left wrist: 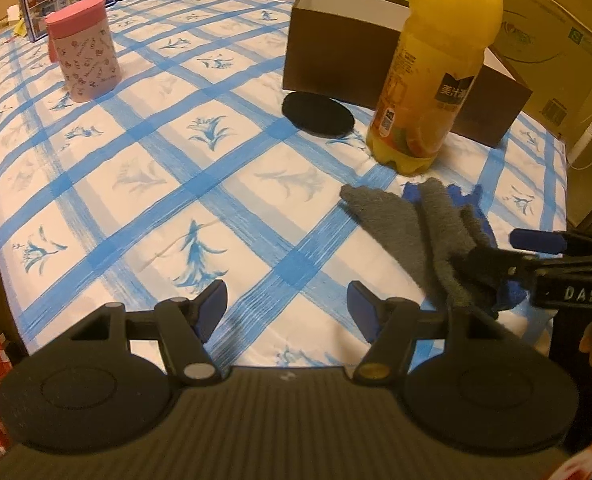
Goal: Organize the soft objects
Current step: 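Lower the right gripper and grasp the blue towel with the grey towel, then lift the towels with the right gripper while the left gripper approaches the black round pad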
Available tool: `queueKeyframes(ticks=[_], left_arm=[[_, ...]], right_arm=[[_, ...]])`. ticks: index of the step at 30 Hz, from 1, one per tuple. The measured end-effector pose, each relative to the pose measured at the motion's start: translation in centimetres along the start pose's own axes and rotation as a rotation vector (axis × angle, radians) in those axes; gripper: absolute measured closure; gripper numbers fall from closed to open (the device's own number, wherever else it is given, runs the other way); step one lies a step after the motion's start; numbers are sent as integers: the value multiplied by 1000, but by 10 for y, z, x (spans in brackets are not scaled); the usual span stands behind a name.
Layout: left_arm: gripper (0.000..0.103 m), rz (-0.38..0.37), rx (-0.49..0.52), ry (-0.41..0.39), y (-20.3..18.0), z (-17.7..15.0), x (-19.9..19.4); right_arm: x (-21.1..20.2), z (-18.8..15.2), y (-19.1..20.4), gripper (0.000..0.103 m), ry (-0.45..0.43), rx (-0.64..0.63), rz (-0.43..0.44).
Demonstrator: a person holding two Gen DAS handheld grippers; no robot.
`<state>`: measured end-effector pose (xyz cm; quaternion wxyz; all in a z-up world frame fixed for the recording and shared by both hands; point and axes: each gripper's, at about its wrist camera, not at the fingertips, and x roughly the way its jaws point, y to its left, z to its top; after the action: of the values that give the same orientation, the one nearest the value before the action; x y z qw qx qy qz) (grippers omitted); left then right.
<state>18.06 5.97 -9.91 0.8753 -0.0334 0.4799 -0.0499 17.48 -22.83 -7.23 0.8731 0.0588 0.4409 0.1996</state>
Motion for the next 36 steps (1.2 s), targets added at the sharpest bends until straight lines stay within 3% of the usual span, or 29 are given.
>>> queueKeyframes(ticks=[3,9,15,18,20,23,29,36], left_arm=[[39,-6,6,8,-4,2,5],[39,-13,9,11,-5,5,11],[40,-21,8,16,-4,9,18],[41,-20,14,16,-6,10,20],[42,-23,17,14,-7,10,22],[43,-26,20,13,-8,12,24],[44,-30,50,-1,-14,19,29],[44,-37,107,-40,-24,37,42]], right_arm=[[9,-2,-15,17,33,77,-29],[37,-3,-22,17,73,183,22],[53,-8,3,18,38,59,-65],[57,-15,16,29,32,-53,-96],[56,-19,19,50,14,-105,-86],[50,-19,17,67,3,-102,-55],[36,-13,6,74,8,-81,-33],[12,1,-30,75,-18,-8,-123]])
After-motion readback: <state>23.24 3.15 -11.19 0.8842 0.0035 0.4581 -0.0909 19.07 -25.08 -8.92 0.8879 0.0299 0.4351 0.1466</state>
